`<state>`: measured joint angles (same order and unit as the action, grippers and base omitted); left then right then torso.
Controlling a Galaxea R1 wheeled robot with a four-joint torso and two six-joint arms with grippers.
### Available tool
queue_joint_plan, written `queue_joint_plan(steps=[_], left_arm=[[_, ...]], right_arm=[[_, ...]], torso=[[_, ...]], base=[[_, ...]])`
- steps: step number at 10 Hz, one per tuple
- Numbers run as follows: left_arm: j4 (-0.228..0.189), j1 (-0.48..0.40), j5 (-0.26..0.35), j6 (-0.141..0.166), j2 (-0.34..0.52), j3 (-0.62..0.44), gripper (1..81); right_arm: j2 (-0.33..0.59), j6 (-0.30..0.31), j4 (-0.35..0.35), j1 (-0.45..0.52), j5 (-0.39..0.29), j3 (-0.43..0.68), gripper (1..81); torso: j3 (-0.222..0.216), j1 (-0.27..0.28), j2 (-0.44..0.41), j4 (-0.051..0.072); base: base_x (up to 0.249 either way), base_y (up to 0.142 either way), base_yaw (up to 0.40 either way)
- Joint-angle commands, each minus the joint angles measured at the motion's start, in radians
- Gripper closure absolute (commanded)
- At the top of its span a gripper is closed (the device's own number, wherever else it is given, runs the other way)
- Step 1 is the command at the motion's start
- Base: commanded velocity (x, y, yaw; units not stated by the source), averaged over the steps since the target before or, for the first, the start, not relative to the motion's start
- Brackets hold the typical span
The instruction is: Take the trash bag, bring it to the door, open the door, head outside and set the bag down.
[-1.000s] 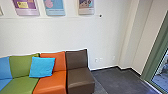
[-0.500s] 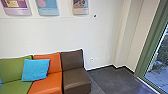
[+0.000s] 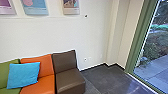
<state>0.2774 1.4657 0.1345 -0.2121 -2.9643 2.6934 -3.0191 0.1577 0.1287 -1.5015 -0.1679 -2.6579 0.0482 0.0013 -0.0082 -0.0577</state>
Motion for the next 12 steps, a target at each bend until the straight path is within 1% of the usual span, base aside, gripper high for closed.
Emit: queue_joint_plan(steps=[1,12], left_arm=[[-0.004,-0.049,0.071,-0.007,0.005,-0.001,81.1],[-0.004,-0.049,0.07,-0.007,0.003,-0.001,81.1]], right_arm=[[-0.002,-0.003,0.003,0.049,-0.065,0.006,1.0],[-0.003,-0.003,0.003,0.048,-0.065,0.009,1.0]], torso=[[0.0,0.0,0.0,0.0],[0.0,0.0,0.0,0.0]], base=[[0.0,0.0,-0.253],[0.0,0.0,-0.256]])
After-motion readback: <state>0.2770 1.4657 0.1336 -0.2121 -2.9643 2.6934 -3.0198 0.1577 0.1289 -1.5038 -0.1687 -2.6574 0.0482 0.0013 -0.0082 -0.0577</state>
